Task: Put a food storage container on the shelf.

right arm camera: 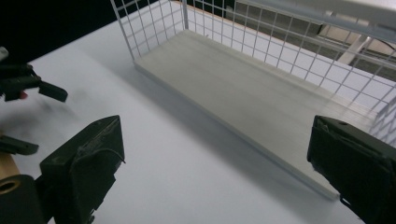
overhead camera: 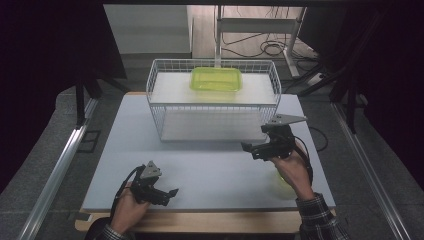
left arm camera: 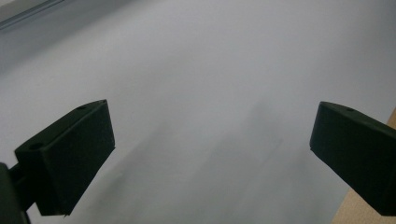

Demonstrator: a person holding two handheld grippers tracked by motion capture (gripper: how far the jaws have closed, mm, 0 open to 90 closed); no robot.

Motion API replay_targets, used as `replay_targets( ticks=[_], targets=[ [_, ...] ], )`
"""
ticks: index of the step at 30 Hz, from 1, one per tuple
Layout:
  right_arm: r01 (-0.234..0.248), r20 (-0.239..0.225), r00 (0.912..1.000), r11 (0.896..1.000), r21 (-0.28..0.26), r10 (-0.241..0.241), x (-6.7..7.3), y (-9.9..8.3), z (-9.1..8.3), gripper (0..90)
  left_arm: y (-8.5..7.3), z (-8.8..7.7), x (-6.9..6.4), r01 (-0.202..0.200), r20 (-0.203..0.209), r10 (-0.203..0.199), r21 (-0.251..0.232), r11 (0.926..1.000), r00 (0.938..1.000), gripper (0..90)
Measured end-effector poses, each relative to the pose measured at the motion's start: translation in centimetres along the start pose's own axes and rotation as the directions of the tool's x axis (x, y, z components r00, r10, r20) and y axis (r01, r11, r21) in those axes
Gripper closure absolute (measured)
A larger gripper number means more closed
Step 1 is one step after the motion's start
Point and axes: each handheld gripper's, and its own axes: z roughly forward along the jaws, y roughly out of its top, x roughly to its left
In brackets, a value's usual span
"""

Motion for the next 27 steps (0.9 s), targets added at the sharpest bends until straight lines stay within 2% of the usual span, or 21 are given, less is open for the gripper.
replay_targets(
  ticks=[7,16,21,24,27],
  targets=[
    [-0.006,0.024,0.9997,1.000,-0.003,0.006,0.2,-1.8,0.0,4.2,0.0,0.1,0.0,-0.008,-0.007,0.008,0.007,0.9999,0.9999,0.0],
    [-0.041,0.047,0.9980,0.999,-0.016,0.042,0.8,-3.9,-0.2,4.2,0.0,0.1,-0.2,-0.023,-0.010,0.023,0.012,0.9997,0.9997,0.0],
    [-0.017,0.062,0.9979,1.000,0.011,0.016,1.6,-4.9,0.0,3.5,0.0,0.1,-0.3,-0.037,-0.010,0.038,0.012,0.9992,0.9992,0.0],
    [0.010,0.092,0.9956,1.000,0.029,-0.013,2.1,-5.6,0.2,3.6,0.0,0.1,-0.4,-0.049,-0.006,0.049,0.018,0.9986,0.9988,0.0],
    [0.024,0.093,0.9952,0.999,0.038,-0.028,2.4,-6.1,0.4,3.6,0.0,0.2,-0.6,-0.062,-0.008,0.063,0.023,0.9978,0.9980,0.0]
  ],
)
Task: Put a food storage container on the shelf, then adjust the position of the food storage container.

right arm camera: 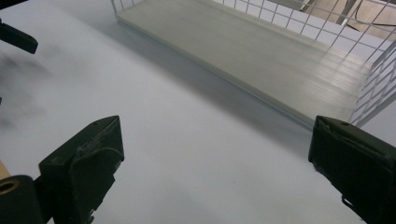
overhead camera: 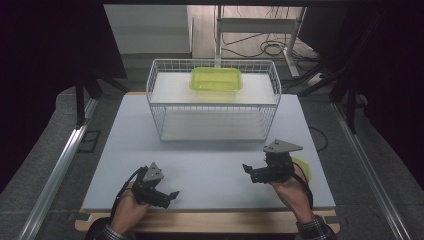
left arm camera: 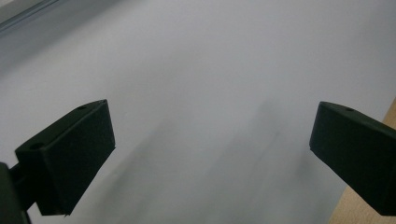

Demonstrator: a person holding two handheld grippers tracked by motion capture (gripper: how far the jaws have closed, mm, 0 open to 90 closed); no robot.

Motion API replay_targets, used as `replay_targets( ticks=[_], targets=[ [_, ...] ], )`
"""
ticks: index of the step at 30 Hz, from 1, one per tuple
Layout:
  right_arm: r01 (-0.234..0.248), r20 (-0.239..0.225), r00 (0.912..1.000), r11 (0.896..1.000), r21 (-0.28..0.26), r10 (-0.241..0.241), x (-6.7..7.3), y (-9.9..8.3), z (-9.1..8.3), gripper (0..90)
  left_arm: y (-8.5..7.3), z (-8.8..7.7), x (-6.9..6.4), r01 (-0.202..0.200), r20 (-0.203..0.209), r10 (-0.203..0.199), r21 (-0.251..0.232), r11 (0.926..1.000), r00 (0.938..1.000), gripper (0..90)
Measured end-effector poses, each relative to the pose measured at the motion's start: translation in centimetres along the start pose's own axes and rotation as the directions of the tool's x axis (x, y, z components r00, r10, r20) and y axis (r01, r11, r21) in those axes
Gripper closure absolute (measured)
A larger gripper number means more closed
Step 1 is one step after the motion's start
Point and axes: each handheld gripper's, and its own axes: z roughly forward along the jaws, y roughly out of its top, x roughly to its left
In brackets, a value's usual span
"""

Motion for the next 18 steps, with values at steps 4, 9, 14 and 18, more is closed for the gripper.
replay_targets(
  ticks=[4,9,14,18],
  targets=[
    [-0.005,-0.006,1.0000,1.000,0.012,0.005,0.2,-0.6,0.2,3.6,0.0,0.0,-0.1,-0.003,-0.003,0.003,-0.002,1.0000,1.0000,0.0],
    [-0.021,0.000,0.9998,0.999,0.027,0.021,0.1,-1.2,0.4,3.7,0.0,0.0,-0.1,-0.007,-0.004,0.007,-0.001,1.0000,1.0000,0.0],
    [-0.023,0.004,0.9997,0.999,0.046,0.023,0.1,-1.7,0.7,3.7,0.0,0.0,-0.1,-0.014,-0.005,0.014,0.003,0.9999,0.9999,0.0],
    [-0.024,0.018,0.9996,0.997,0.075,0.023,-0.1,-2.0,0.7,1.7,0.0,0.0,-0.1,-0.017,-0.005,0.017,0.004,0.9999,0.9998,0.0]
  ],
)
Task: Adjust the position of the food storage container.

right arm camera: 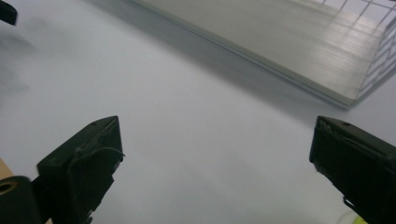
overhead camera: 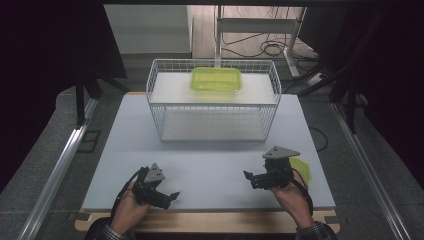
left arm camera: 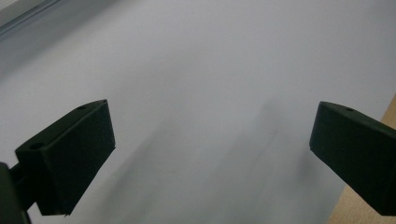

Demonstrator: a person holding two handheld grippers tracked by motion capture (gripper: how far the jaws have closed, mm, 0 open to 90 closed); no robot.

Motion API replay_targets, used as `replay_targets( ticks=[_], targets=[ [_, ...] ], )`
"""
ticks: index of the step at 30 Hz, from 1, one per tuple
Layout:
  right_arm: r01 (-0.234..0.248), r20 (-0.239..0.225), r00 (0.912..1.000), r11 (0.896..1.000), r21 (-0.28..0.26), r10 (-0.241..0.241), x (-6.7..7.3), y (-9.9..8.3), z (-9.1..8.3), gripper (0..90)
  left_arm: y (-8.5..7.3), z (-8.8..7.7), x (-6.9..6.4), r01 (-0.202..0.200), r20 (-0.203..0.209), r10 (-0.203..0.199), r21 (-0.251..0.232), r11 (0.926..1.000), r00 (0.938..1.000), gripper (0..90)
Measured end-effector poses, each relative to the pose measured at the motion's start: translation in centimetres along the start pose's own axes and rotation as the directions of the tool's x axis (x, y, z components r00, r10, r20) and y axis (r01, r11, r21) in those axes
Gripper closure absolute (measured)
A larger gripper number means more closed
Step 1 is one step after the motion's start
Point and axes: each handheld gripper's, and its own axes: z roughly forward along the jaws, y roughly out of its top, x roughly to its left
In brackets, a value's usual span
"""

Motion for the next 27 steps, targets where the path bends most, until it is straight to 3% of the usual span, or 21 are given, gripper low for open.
replay_targets(
  ticks=[7,9,19,24,27],
  targets=[
    [-0.085,-0.003,0.9964,0.996,-0.006,0.085,-1.1,-0.2,-0.9,4.1,0.0,0.0,0.0,-0.002,0.000,0.002,0.002,1.0000,1.0000,0.0],
    [-0.094,0.004,0.9955,0.996,-0.003,0.094,-1.4,-0.3,-1.3,12.3,0.0,0.1,-0.1,-0.004,0.001,0.004,0.003,1.0000,1.0000,0.0],
    [-0.108,0.089,0.9902,0.994,-0.013,0.108,-3.7,-2.1,-4.7,70.3,0.0,0.1,-0.1,-0.006,0.001,0.006,0.006,1.0000,1.0000,0.0],
    [-0.141,0.131,0.9809,0.990,-0.022,0.143,-5.2,-3.5,-6.5,87.5,0.0,0.1,-0.1,-0.007,0.001,0.007,0.007,1.0000,1.0000,0.0],
    [-0.162,0.159,0.9736,0.986,-0.025,0.164,-5.8,-4.2,-7.4,89.0,0.0,0.1,-0.1,-0.008,0.000,0.008,0.009,0.9999,1.0000,0.0]
  ],
)
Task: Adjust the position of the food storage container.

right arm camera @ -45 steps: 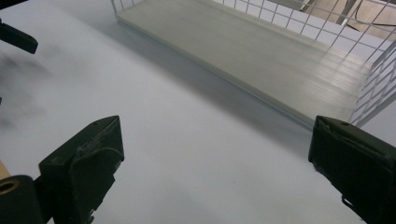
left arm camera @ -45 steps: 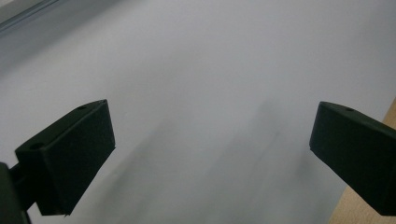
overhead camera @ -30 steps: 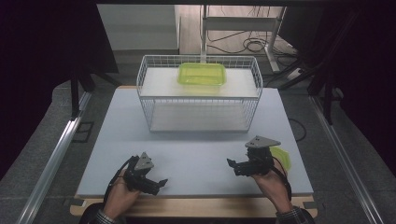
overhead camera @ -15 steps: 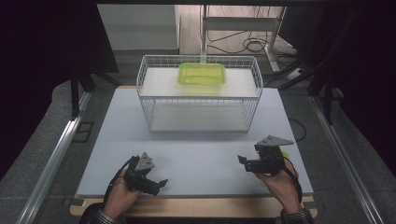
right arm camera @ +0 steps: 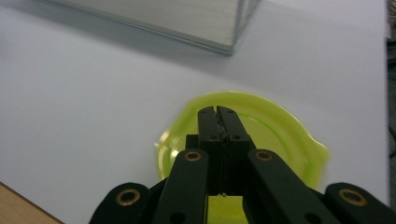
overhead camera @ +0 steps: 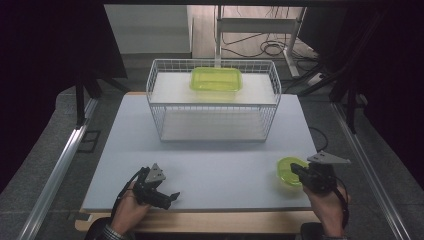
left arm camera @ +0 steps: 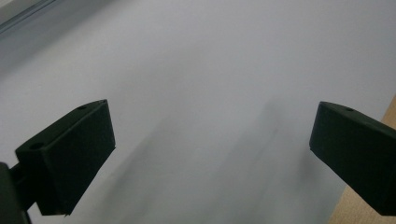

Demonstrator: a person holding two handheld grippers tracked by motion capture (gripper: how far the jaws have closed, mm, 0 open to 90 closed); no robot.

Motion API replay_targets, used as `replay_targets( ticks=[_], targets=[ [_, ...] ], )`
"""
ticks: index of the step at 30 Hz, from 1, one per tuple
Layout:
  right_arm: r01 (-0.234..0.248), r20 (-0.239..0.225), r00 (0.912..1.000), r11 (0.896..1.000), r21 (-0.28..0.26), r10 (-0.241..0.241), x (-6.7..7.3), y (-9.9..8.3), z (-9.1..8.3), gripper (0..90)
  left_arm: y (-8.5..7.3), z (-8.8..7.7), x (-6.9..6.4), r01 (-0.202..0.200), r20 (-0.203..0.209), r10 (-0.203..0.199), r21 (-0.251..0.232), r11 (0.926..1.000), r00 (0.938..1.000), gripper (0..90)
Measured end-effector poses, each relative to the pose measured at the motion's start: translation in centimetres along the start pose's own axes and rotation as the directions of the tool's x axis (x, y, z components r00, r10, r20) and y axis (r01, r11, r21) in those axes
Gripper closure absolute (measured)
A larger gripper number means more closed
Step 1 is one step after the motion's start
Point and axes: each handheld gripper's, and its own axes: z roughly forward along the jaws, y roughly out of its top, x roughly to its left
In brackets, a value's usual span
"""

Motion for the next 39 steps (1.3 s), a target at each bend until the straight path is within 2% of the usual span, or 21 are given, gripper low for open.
replay_targets(
  ticks=[9,17,25,34,39],
  targets=[
    [-0.035,0.087,0.9956,0.999,0.000,0.035,-2.3,-1.5,-1.4,89.2,0.0,0.0,0.0,-0.002,-0.002,0.002,0.003,1.0000,1.0000,0.0],
    [-0.065,0.147,0.9873,0.997,0.030,0.060,-4.1,-2.8,-0.8,89.2,0.0,0.1,-0.1,-0.008,-0.002,0.008,0.009,0.9999,1.0000,0.1],
    [-0.116,0.128,0.9856,0.992,0.043,0.110,-5.3,-3.7,0.0,89.1,0.0,0.2,-0.1,-0.014,-0.004,0.014,0.015,0.9998,0.9999,0.1],
    [-0.102,0.109,0.9894,0.993,0.054,0.095,-4.4,-3.5,0.8,89.1,0.0,0.2,-0.2,-0.019,-0.006,0.019,0.018,0.9997,0.9998,0.1],
    [-0.095,0.082,0.9926,0.994,0.062,0.090,-3.5,-3.2,1.3,89.0,0.0,0.2,-0.2,-0.022,-0.007,0.022,0.020,0.9996,0.9997,0.1]
  ],
)
